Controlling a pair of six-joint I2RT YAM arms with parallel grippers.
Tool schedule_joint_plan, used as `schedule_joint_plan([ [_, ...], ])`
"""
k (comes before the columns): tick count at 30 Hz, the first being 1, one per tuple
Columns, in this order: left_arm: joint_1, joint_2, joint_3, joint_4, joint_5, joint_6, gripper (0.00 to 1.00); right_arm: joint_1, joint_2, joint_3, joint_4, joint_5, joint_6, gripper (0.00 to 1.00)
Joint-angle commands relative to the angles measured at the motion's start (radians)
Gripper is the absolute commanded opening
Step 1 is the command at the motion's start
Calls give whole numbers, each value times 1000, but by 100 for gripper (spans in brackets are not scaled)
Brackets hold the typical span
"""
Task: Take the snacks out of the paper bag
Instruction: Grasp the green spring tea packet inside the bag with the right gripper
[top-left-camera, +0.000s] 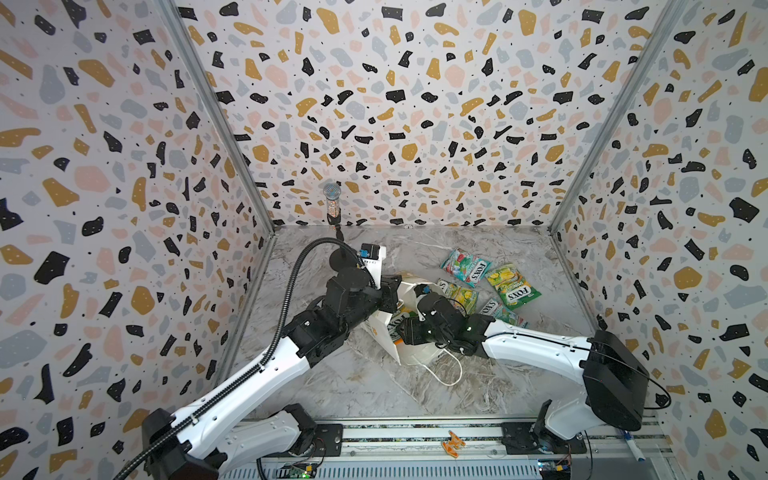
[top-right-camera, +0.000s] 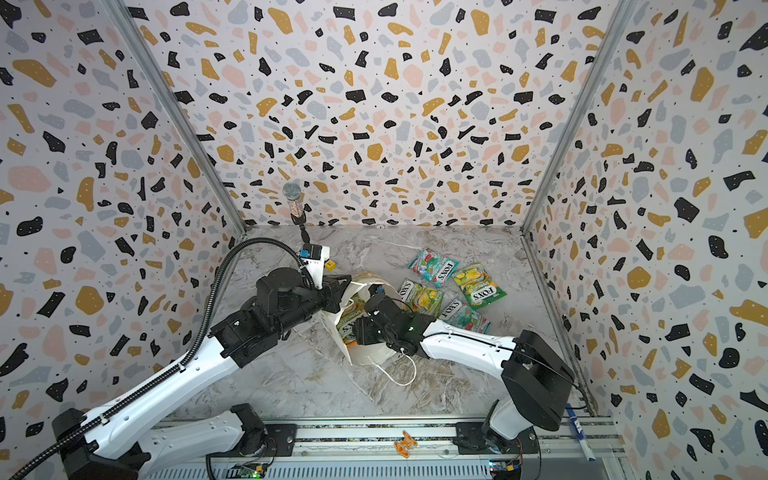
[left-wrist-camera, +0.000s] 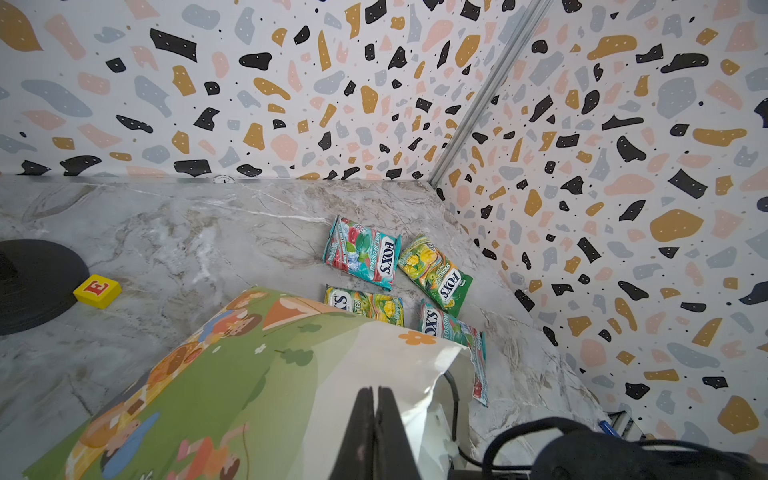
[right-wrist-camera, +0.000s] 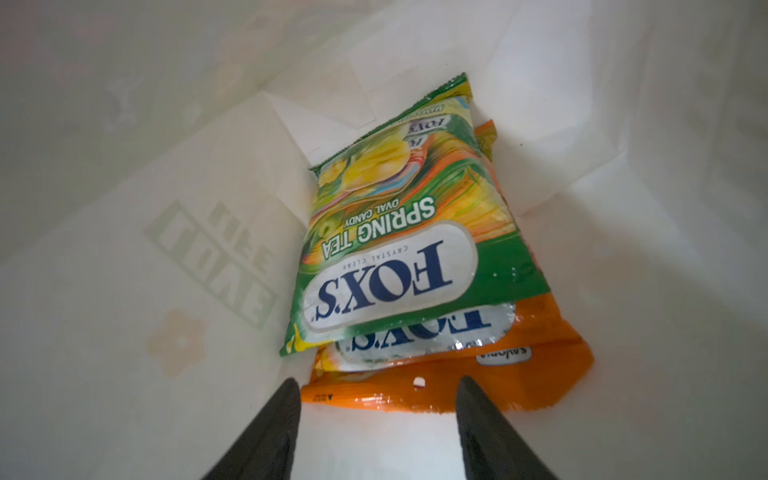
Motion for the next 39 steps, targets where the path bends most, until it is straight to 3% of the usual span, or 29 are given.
schedule_joint_plan([
  [1,-3,-20,-10,57,11,2,0,6,10,40,26,46,78,62],
  [39,-4,-14,-10,50,19,8,0,-11,104,80,39,129,121,66],
])
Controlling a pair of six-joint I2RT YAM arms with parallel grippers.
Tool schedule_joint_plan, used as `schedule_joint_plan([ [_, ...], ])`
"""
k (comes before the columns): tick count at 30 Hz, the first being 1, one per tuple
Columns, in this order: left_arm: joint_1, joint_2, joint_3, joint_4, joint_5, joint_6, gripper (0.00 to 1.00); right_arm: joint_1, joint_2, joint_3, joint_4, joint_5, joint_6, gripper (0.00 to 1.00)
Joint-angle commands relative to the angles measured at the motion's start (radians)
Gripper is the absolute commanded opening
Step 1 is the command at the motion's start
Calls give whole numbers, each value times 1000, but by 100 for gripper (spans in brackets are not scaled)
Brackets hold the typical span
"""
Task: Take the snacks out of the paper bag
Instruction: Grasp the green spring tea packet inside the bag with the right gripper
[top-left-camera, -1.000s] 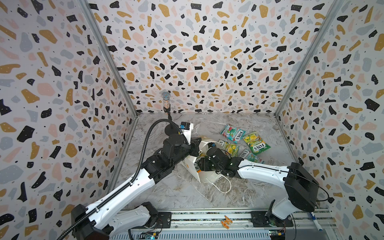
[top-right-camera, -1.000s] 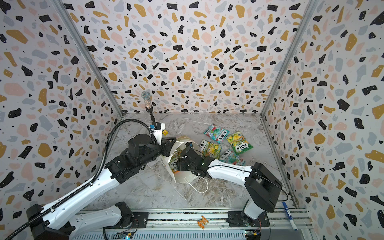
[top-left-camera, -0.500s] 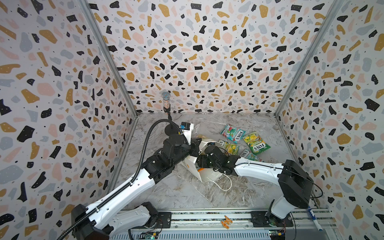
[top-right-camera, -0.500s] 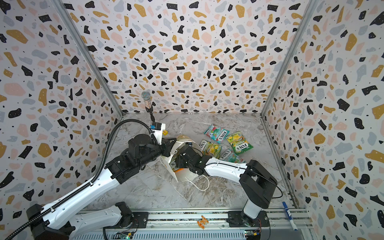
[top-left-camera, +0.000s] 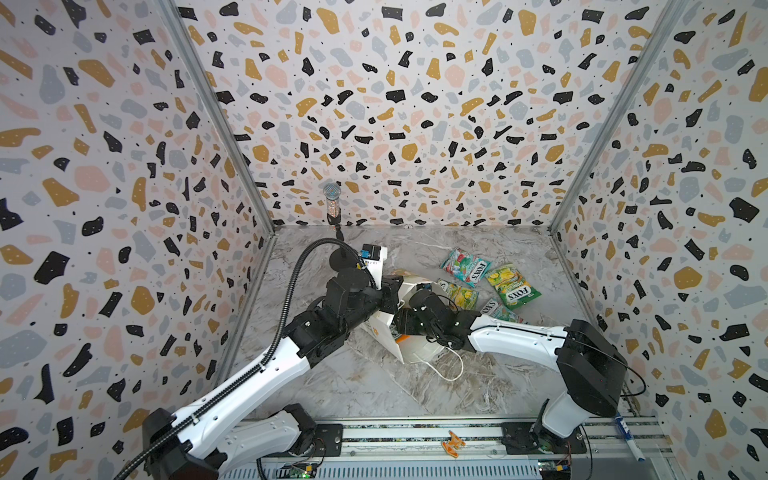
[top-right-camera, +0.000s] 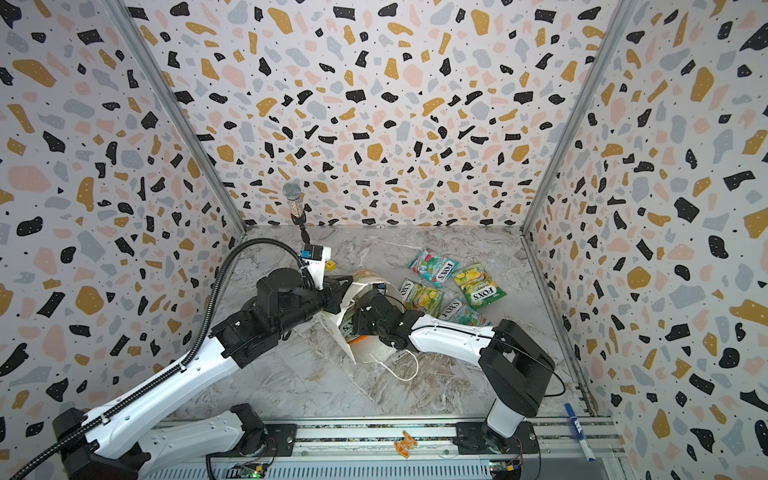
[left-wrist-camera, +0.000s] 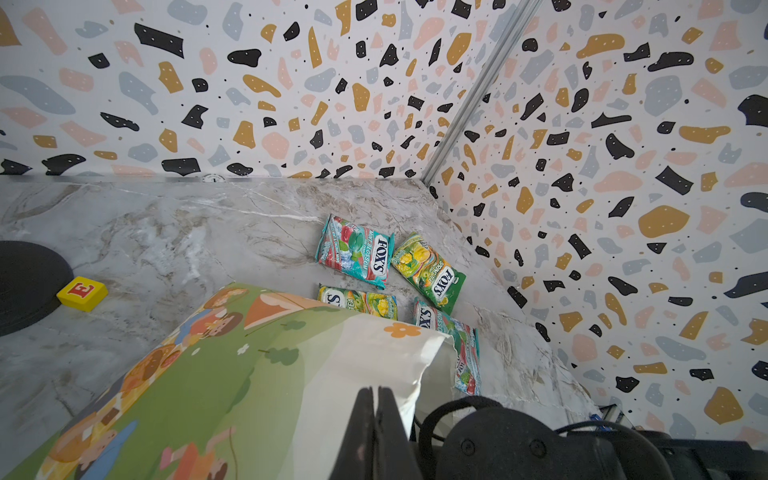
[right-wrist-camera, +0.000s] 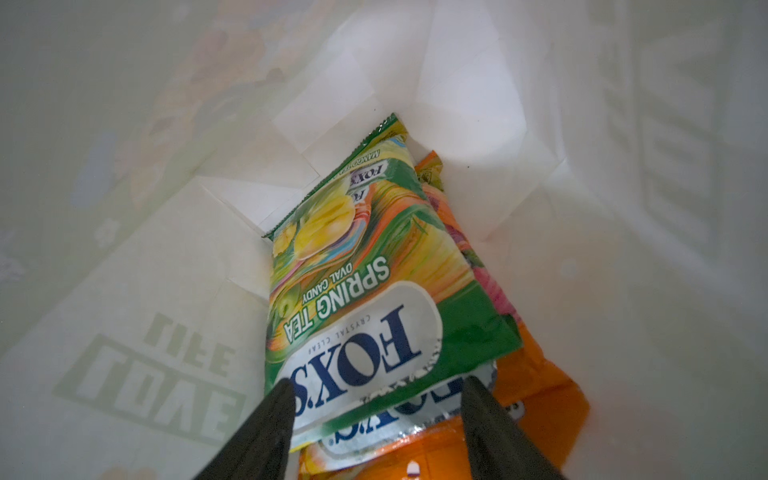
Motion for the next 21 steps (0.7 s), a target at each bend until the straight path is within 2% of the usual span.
schedule_joint_plan([
  [1,-4,-13,-4,39,-3,9,0,3,4,28,-17,23,7,66],
  [11,-4,-13,-1,39,11,12,0,-10,59,52,14,-10,5,64],
  [19,-4,-12,-1,38,20,13,0,-31,100,66,79,-60,16,52],
  [21,-3,-12,-1,37,21,13,0,-35,110,72,88,-73,19,46],
])
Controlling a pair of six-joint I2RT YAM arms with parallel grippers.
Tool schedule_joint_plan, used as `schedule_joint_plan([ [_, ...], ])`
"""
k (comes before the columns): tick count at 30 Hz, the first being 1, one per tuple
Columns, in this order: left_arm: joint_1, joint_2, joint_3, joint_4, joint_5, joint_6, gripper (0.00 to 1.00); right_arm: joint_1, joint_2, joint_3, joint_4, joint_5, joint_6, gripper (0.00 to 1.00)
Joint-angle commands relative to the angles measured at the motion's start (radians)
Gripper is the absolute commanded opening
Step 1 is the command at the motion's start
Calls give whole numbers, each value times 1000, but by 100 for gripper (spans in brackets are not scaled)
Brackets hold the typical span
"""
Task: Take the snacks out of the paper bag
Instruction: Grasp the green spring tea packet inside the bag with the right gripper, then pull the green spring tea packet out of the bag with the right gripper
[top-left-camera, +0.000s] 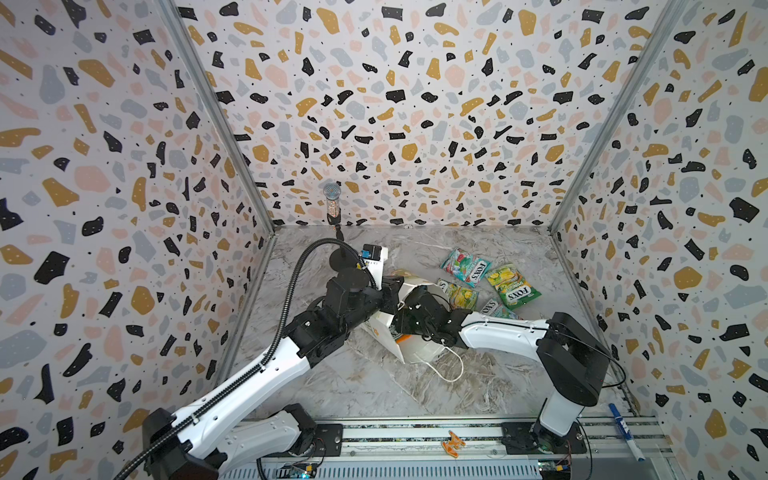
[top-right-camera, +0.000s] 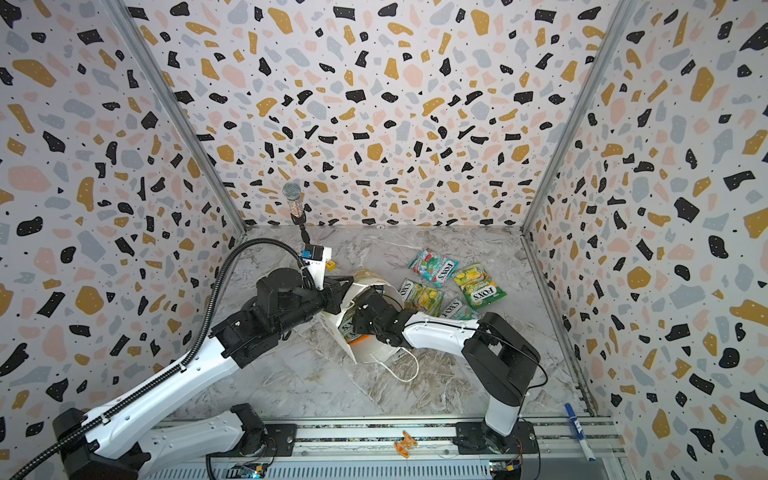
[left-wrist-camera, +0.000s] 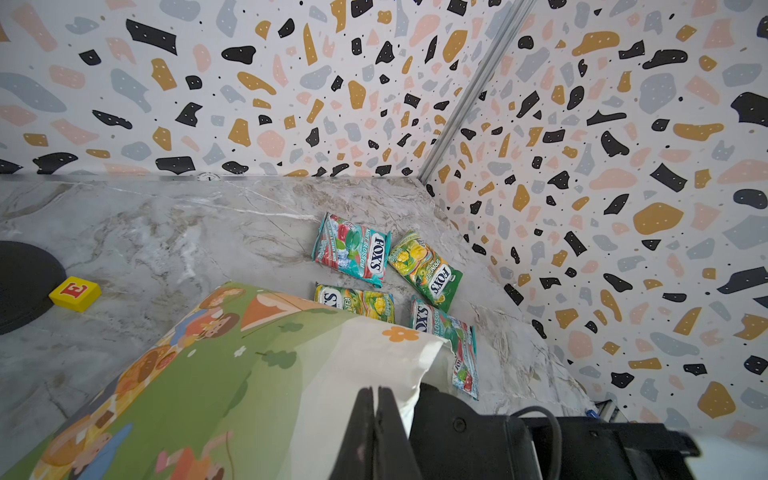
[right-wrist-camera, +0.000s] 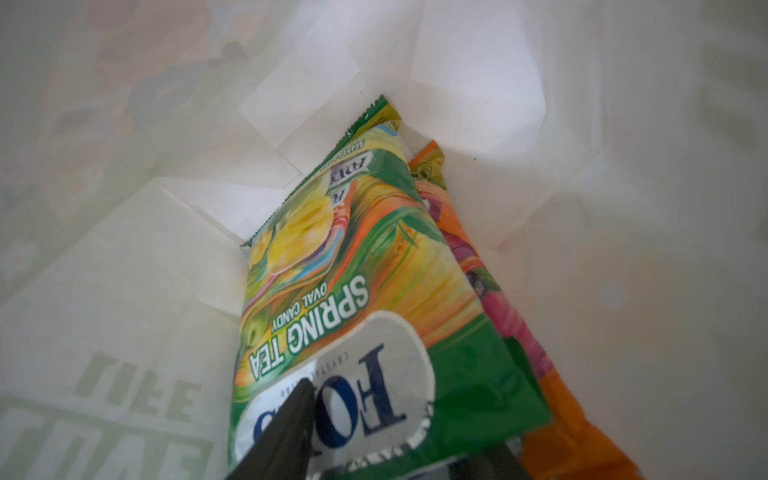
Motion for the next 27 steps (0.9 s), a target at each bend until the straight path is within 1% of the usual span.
schedule_joint_plan([
  [1,-3,-12,-2,35,2,14,0,-7,10,39,39,-26,11,40],
  [4,-3,-13,-3,22,-23,14,0,-7,-3,24,73,-36,2,19],
  [5,-4,-13,-3,18,-34,14,0,-6,-12,13,99,-43,-9,13],
  [7,-4,-15,-5,11,-51,16,0,-5,-35,-16,163,-91,-50,5],
  [9,-4,-13,-8,11,-58,16,0,-6,-54,-20,163,-108,-83,0],
  [13,-3,-13,-12,-5,-118,8,0,-6,-97,-31,147,-150,-158,0],
  [18,-4,-12,-17,-16,-177,-3,0,0,-172,-54,125,-174,-245,0],
  [21,-4,-12,-17,-19,-197,-10,0,10,-227,-75,118,-190,-308,0],
  [27,-4,-9,-19,-15,-203,-11,0,24,-350,-108,73,-164,-387,0],
])
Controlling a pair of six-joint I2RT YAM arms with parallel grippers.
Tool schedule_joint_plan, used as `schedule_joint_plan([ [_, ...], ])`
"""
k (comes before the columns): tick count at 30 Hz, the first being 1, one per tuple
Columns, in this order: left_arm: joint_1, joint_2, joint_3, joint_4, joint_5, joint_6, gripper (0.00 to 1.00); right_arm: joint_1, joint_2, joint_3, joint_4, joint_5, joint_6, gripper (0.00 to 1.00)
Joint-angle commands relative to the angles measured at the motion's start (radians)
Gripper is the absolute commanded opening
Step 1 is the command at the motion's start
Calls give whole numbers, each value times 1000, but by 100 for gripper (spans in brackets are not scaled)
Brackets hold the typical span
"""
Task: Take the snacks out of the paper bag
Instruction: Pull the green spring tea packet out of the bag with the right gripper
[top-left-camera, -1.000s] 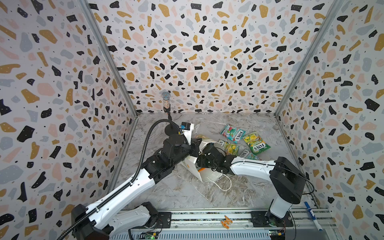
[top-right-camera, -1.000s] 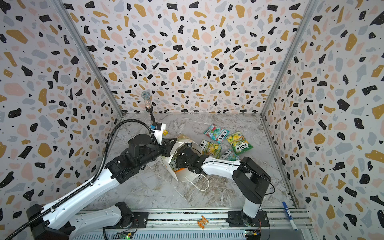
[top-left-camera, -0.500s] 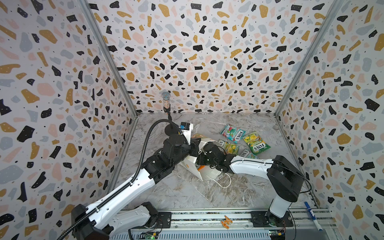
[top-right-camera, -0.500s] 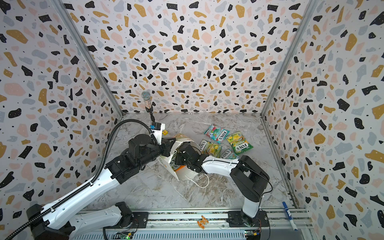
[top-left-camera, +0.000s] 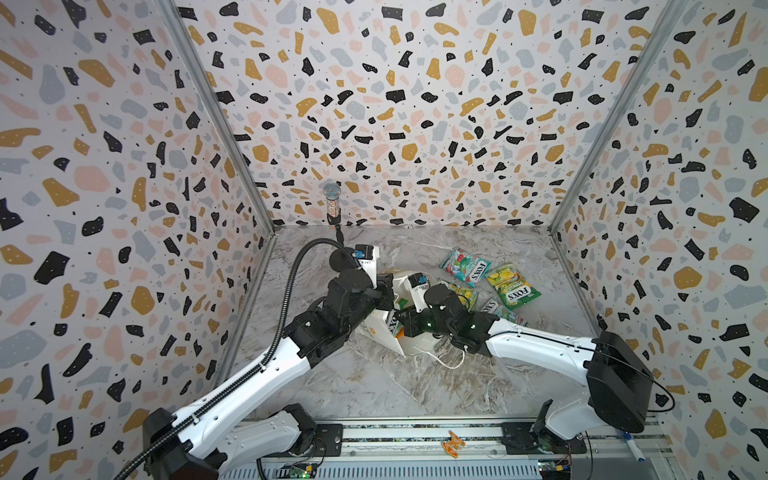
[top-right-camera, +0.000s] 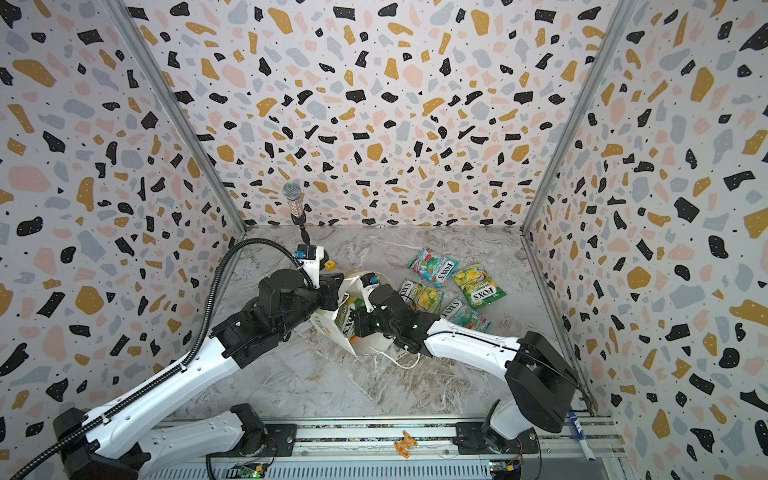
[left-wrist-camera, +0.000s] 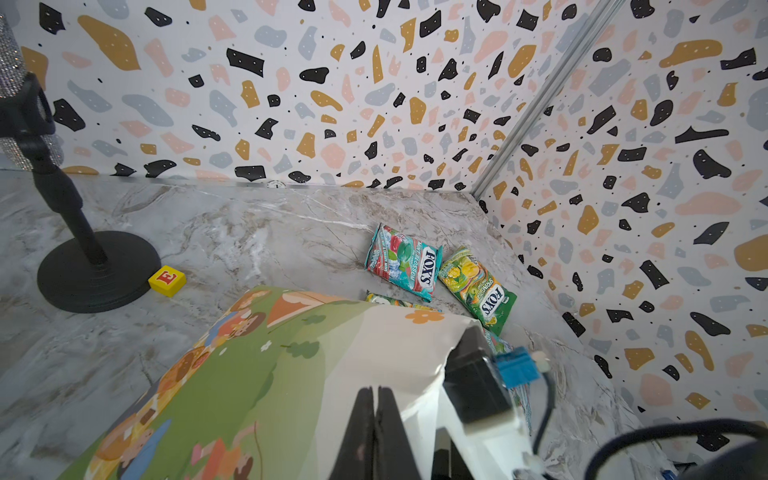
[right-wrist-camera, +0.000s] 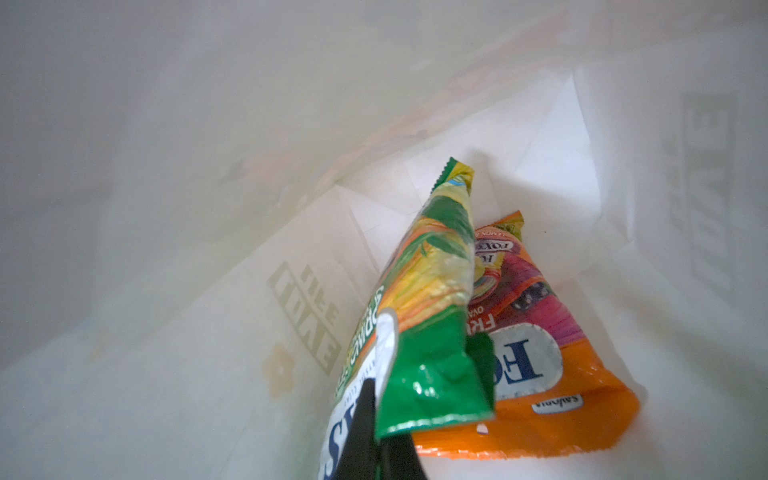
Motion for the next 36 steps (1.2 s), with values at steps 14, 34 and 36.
schedule_joint_plan([
  [14,-4,-10,-6,9,-30,0,0,6,-330,16,-143,45,-189,0],
  [34,-3,-29,-12,-11,-57,11,0,7,-635,17,-217,107,-304,0],
  [36,-4,-33,-15,-14,-64,13,0,7,-665,14,-233,146,-309,0],
])
